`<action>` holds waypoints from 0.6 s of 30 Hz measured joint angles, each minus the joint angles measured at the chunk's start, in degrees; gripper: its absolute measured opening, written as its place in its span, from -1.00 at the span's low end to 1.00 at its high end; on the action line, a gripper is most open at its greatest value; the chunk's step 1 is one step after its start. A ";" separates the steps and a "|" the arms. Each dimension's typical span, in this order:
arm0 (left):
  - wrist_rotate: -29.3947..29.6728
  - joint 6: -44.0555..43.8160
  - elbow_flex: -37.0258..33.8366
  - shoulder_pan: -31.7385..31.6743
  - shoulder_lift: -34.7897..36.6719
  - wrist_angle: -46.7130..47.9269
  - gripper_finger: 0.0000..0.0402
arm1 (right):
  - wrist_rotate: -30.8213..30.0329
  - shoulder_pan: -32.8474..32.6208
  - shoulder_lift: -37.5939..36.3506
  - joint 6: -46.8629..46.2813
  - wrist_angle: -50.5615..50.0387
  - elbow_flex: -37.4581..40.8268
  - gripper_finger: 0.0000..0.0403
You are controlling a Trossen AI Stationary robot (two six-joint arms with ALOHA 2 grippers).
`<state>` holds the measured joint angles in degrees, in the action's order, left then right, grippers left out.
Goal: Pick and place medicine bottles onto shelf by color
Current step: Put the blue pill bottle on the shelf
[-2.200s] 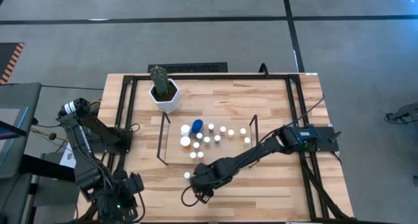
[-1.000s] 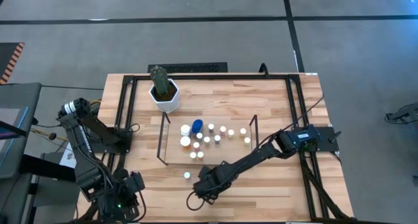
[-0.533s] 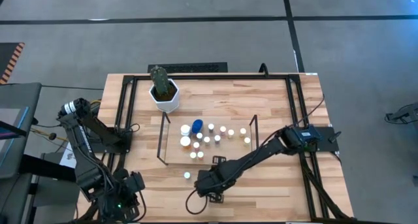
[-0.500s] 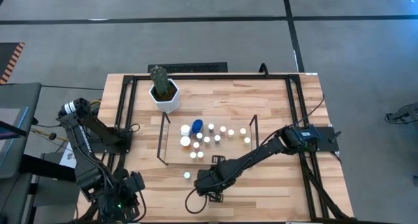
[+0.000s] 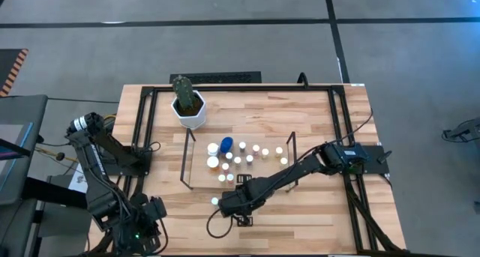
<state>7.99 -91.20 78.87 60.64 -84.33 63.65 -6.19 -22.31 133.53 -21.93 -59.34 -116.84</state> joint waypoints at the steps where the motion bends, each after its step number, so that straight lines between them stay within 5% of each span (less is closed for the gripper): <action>1: 0.03 0.00 0.00 0.00 0.00 0.07 -0.40 | 0.36 0.02 0.01 0.02 0.00 0.01 0.05; 18: 1.92 0.19 0.00 -0.37 0.00 1.43 -0.40 | 1.50 0.86 -0.13 2.51 4.16 2.10 0.03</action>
<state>9.91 -91.01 78.87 60.27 -84.33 65.08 -4.69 -21.44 133.39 -19.42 -55.18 -114.75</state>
